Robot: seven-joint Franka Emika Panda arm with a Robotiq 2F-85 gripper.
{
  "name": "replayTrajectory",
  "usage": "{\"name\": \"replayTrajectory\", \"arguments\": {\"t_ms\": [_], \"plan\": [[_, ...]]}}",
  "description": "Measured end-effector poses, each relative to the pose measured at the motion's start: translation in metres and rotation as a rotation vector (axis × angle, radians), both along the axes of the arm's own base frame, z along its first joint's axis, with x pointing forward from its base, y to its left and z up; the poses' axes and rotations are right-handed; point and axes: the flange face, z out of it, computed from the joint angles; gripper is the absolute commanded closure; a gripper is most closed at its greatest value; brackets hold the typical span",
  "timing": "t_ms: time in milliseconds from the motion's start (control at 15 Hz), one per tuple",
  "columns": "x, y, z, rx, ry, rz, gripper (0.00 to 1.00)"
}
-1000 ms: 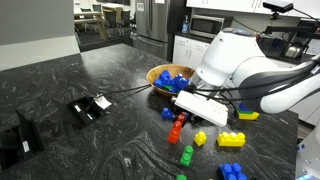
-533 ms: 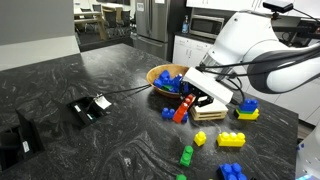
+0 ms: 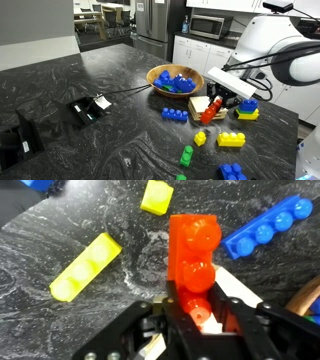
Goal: Take the orange legos and put them on the wooden boards
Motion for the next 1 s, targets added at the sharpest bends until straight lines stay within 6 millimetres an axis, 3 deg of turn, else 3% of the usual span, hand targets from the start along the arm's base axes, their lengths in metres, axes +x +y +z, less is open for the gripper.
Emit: {"name": "replayTrajectory", "arguments": {"t_ms": [200, 400, 733, 1000], "plan": [[-0.025, -0.024, 0.008, -0.003, 0.006, -0.107, 0.90], [-0.036, -0.042, 0.020, -0.005, -0.021, -0.186, 0.90], [-0.030, -0.048, 0.021, -0.026, -0.064, -0.275, 0.90], [-0.015, -0.055, 0.005, -0.032, -0.080, -0.348, 0.90]]}}
